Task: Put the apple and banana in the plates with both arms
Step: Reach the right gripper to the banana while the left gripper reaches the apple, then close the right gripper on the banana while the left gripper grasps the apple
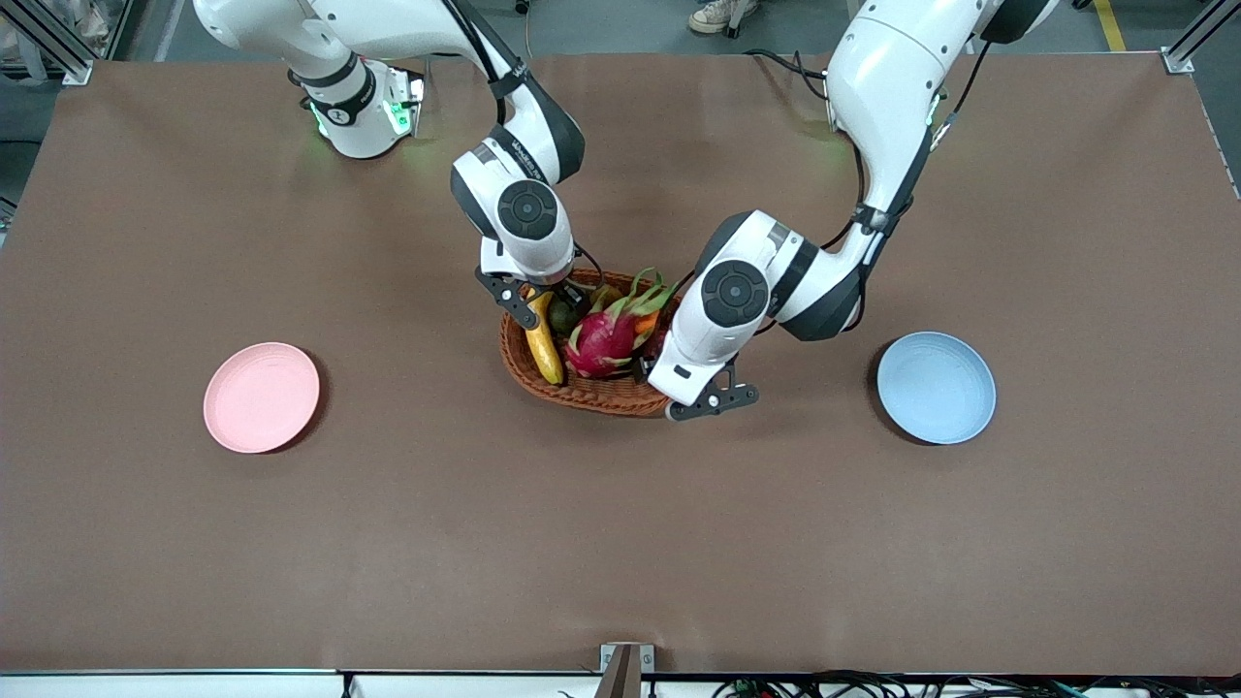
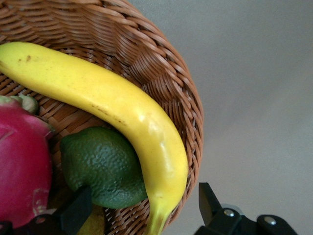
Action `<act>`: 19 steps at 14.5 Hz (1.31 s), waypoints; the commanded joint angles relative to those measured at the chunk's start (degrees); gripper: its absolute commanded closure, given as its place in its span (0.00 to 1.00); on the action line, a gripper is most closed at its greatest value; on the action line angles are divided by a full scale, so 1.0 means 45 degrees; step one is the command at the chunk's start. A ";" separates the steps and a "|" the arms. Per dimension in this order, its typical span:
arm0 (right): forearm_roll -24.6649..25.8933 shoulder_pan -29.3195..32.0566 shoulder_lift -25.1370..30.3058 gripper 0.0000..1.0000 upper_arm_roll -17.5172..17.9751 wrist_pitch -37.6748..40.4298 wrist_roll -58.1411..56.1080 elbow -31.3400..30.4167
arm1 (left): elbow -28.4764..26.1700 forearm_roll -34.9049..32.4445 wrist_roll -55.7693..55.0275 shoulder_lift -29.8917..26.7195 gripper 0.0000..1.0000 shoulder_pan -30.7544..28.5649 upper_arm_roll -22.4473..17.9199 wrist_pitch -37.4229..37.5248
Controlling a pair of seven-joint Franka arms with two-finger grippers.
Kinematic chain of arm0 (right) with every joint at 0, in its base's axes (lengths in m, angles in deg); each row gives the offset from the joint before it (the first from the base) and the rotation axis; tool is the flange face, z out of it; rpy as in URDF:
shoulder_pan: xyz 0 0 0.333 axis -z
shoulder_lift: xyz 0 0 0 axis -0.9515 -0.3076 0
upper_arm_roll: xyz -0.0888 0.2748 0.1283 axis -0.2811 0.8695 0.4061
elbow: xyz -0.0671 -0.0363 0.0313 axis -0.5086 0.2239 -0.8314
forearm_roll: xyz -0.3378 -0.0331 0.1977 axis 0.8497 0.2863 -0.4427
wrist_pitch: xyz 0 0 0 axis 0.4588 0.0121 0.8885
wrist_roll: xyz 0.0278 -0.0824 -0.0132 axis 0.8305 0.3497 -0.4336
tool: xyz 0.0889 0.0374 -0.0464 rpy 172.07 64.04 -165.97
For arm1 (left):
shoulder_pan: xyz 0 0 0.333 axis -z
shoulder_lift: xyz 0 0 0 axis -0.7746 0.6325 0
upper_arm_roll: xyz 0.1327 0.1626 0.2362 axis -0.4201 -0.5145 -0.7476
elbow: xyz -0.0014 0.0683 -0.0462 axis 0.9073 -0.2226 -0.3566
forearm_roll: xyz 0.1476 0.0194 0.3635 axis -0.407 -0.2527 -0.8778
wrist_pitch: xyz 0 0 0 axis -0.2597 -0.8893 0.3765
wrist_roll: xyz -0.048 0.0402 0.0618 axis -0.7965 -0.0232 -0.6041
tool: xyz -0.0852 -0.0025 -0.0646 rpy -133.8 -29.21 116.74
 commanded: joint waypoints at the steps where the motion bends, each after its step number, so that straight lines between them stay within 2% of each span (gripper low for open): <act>1: -0.0033 -0.0156 0.0444 0.05 -0.0068 0.0098 0.0143 -0.0728 | 0.0240 -0.0101 -0.0264 0.0159 0.00 0.0146 -0.0052 -0.0063; 9: -0.0033 -0.0156 0.1088 0.06 -0.0048 0.1270 0.0162 -0.0728 | -0.0248 -0.0081 -0.0226 0.0354 0.00 0.0458 -0.0033 -0.0043; 19: -0.0072 -0.0331 0.0972 0.12 -0.0048 0.0609 0.0162 -0.1060 | -0.0678 0.0231 -0.0382 0.0354 0.00 0.0869 -0.0033 -0.0063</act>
